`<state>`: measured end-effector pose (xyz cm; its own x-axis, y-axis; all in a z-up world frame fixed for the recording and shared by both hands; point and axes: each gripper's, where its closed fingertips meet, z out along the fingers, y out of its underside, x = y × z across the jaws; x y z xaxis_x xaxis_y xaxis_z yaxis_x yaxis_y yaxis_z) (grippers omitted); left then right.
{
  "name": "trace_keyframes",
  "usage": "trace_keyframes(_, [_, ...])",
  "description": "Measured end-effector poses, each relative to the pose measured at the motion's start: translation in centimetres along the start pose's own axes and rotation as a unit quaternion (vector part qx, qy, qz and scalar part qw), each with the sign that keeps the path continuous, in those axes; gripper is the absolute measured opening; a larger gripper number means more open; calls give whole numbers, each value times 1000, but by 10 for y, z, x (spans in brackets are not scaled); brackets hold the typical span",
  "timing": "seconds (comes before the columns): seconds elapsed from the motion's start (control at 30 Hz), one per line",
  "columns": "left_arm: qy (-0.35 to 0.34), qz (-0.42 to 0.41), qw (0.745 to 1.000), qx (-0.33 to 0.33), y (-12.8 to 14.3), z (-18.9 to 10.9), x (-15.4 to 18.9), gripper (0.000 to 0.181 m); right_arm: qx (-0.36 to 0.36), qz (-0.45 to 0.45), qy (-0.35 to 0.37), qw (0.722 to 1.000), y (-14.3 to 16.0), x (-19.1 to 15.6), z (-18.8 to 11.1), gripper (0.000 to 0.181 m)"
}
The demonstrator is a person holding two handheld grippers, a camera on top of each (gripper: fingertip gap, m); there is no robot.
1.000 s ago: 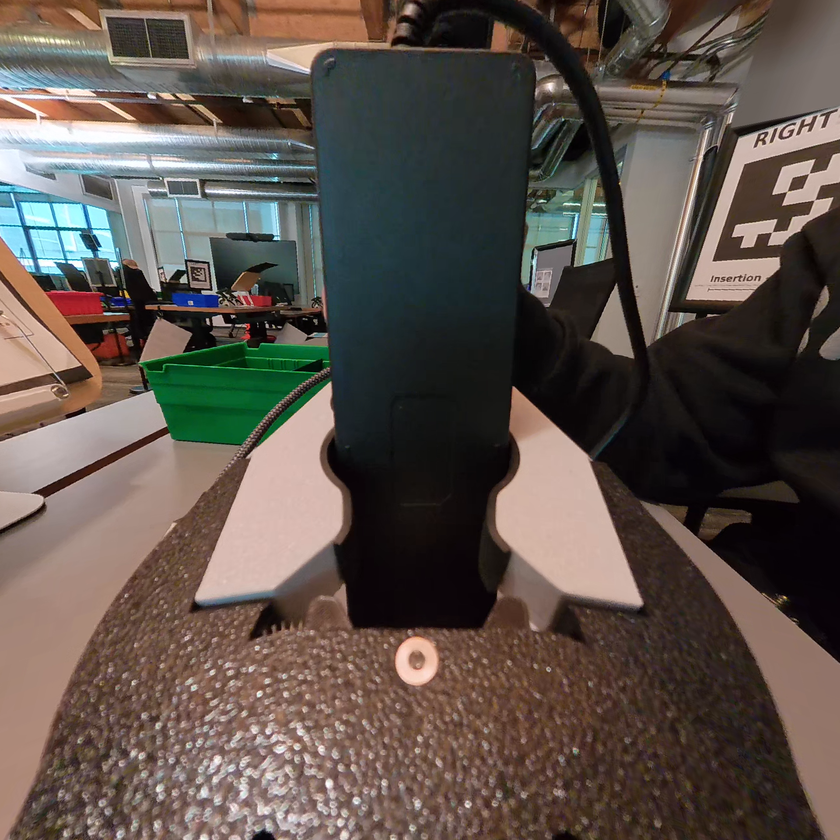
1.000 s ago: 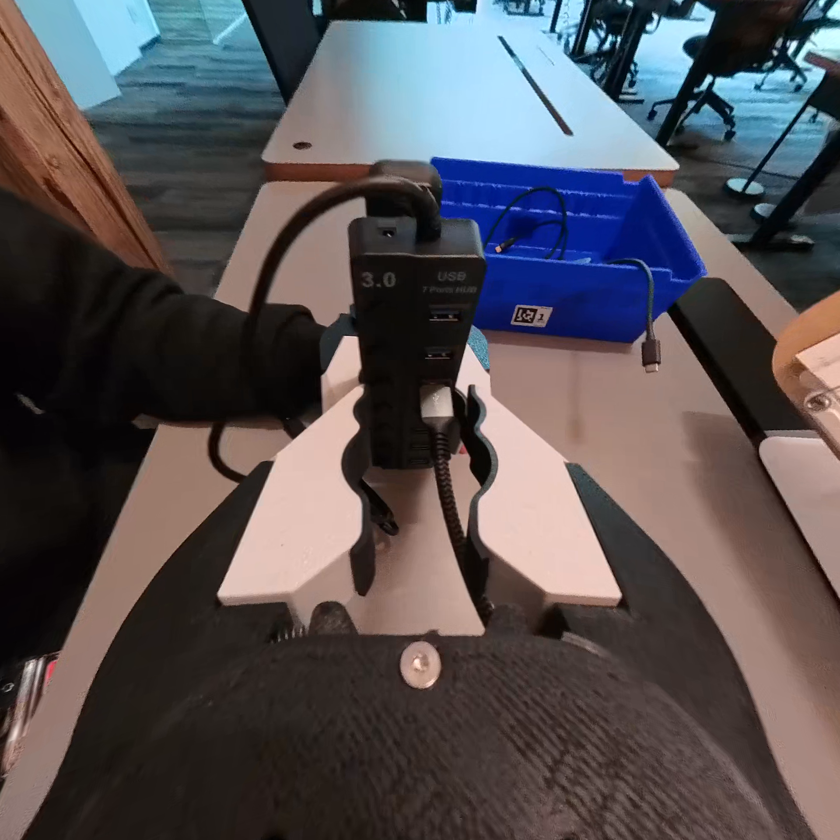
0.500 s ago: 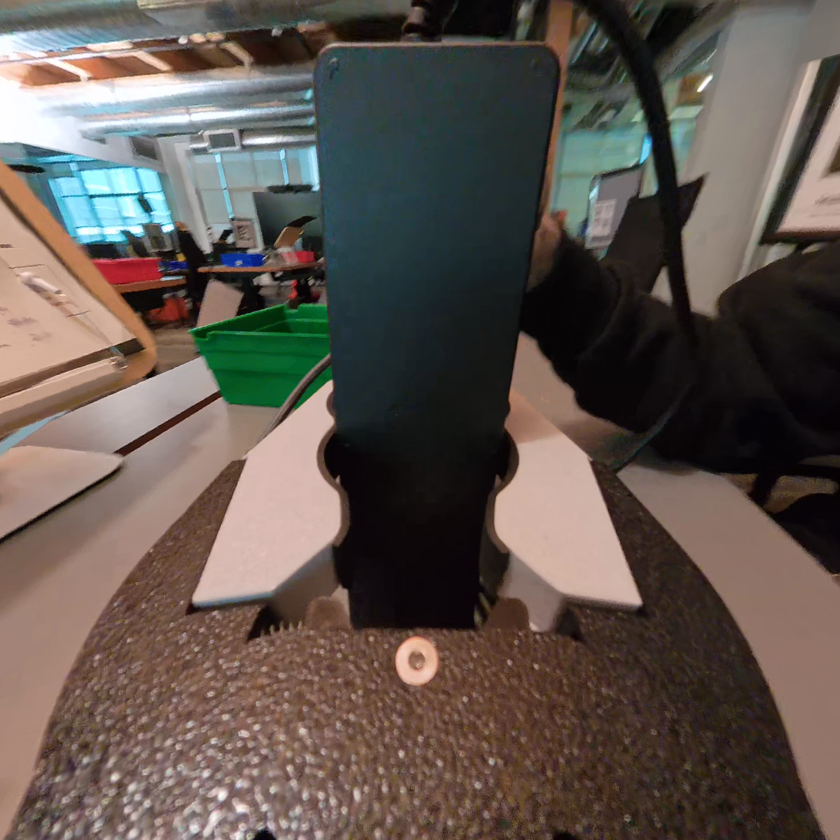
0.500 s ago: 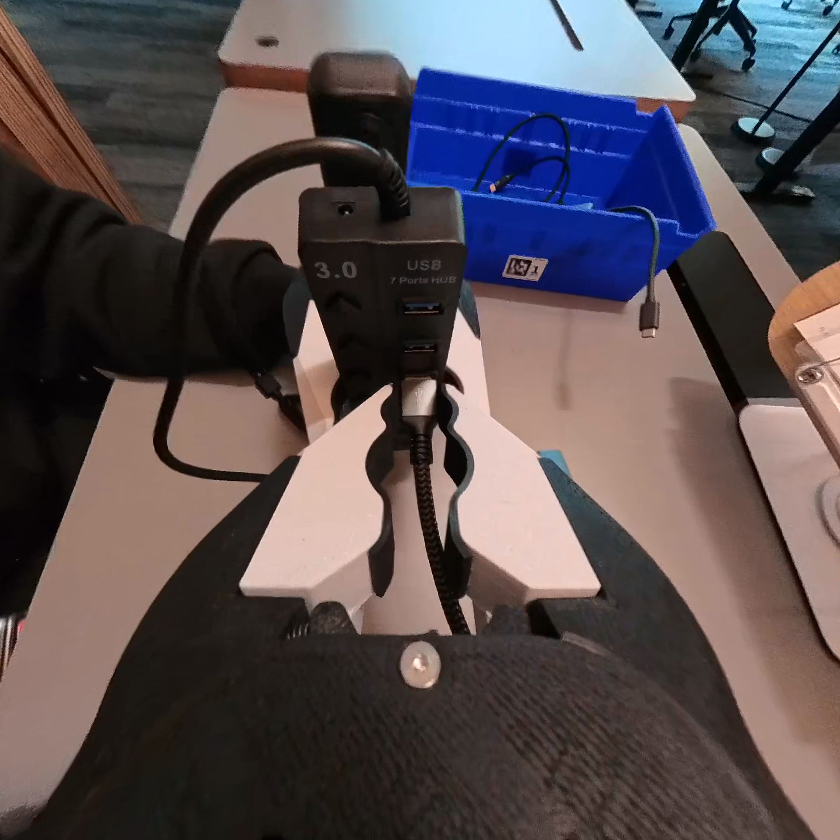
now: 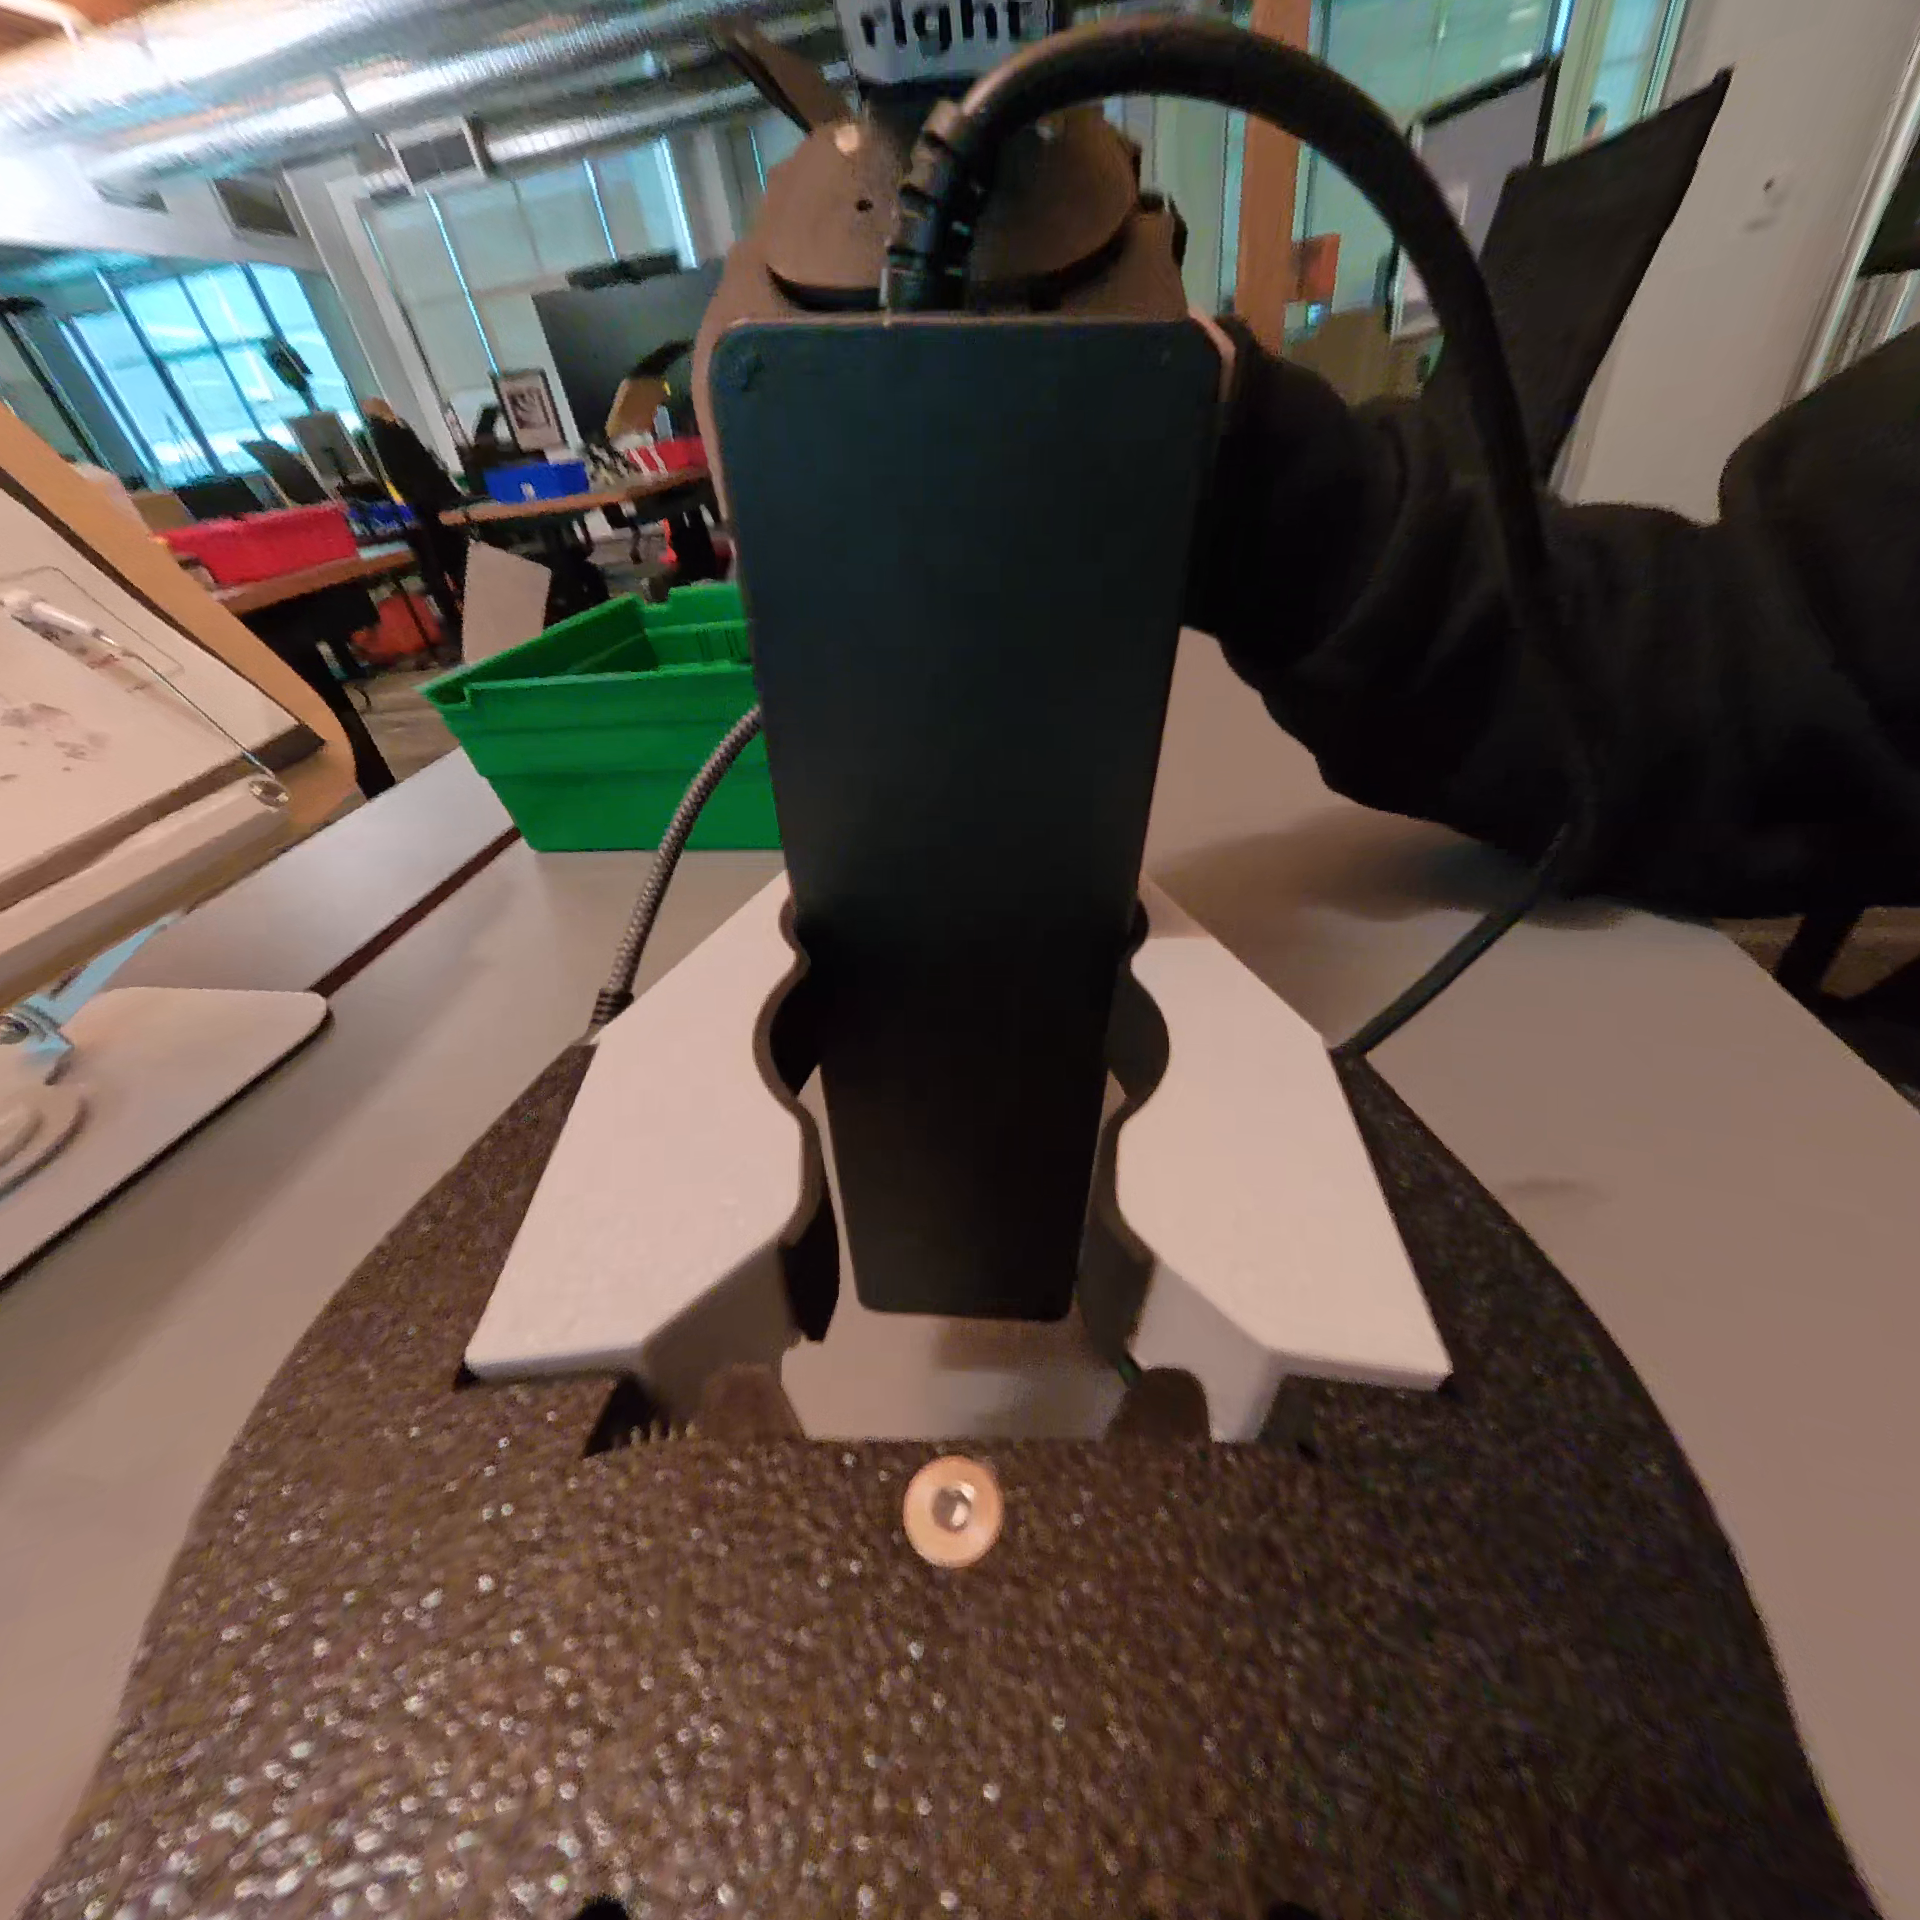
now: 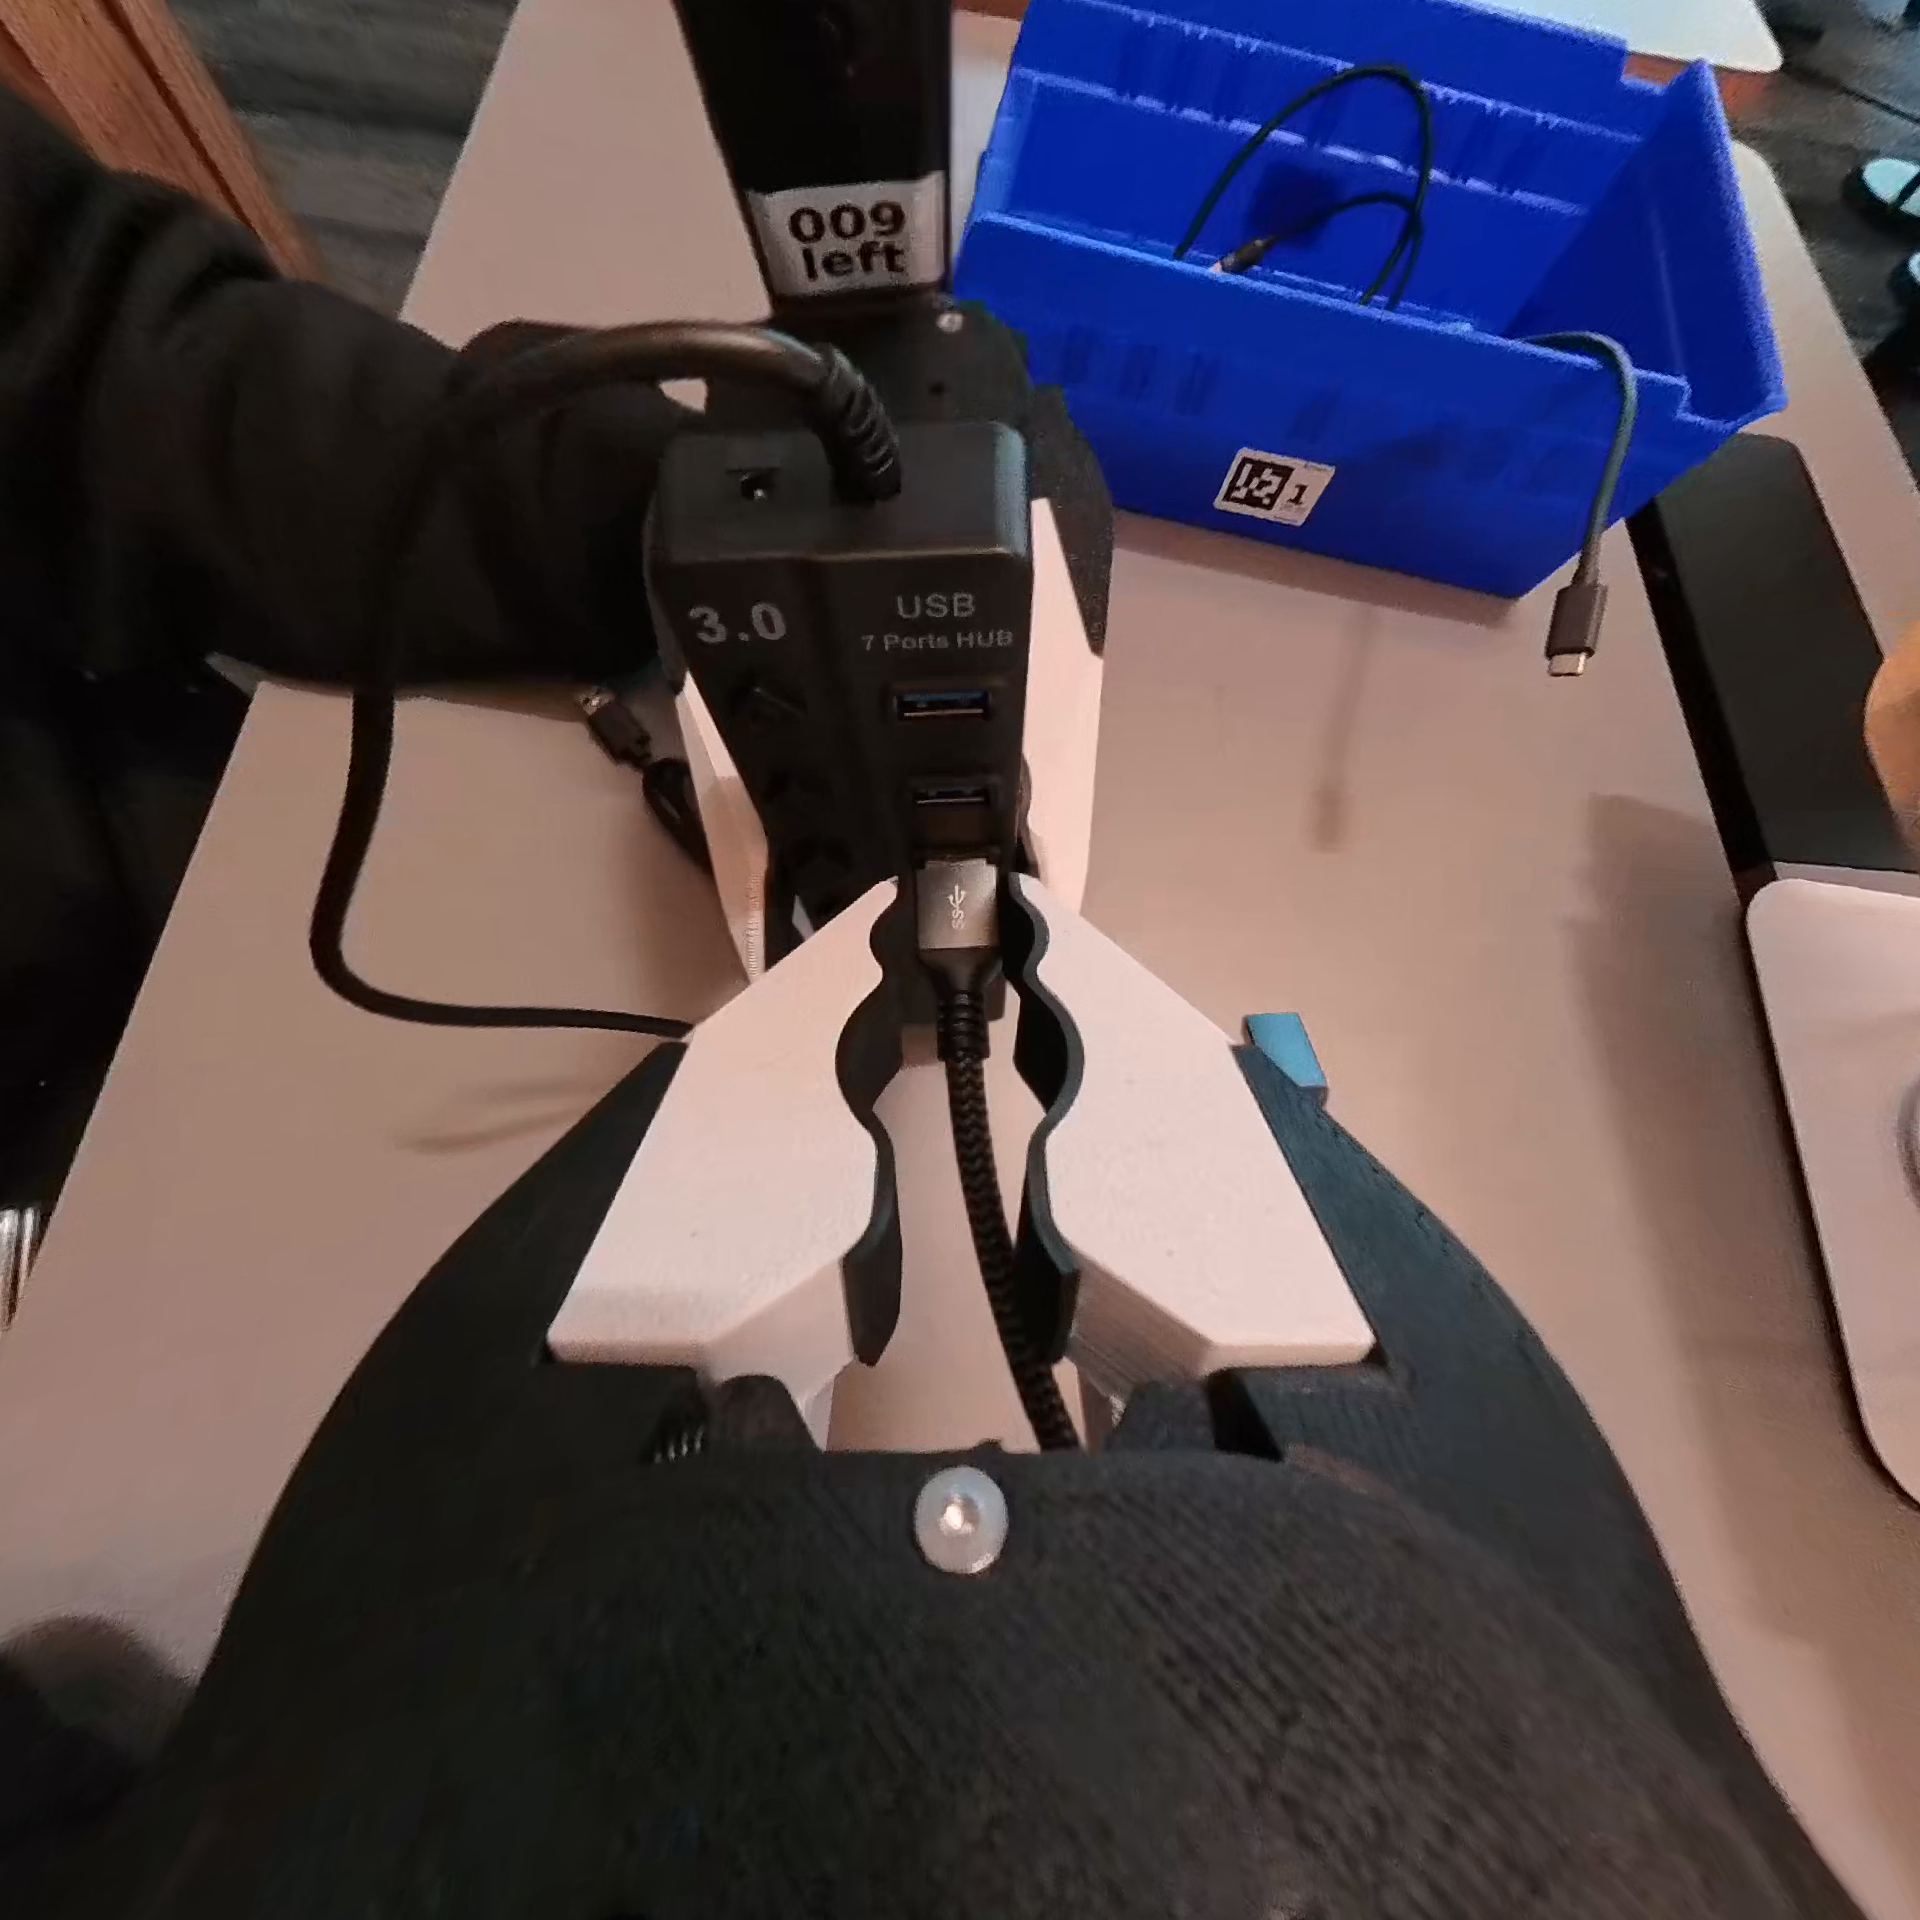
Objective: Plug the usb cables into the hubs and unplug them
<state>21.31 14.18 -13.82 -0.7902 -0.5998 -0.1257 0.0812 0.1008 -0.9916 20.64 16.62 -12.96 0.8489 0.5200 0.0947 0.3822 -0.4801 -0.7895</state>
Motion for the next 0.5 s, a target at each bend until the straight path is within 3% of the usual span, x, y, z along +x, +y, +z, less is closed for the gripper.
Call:
trace_keyframes(0.13, [-3,-8,1000,29,-13,-3,-2,52,34,23,0,999,-11,3,-6,15])
trace_keyframes(0.5, [5,-17,999,32,-10,1,-1,52,-14,13,20,1000,-3,2,-7,15])
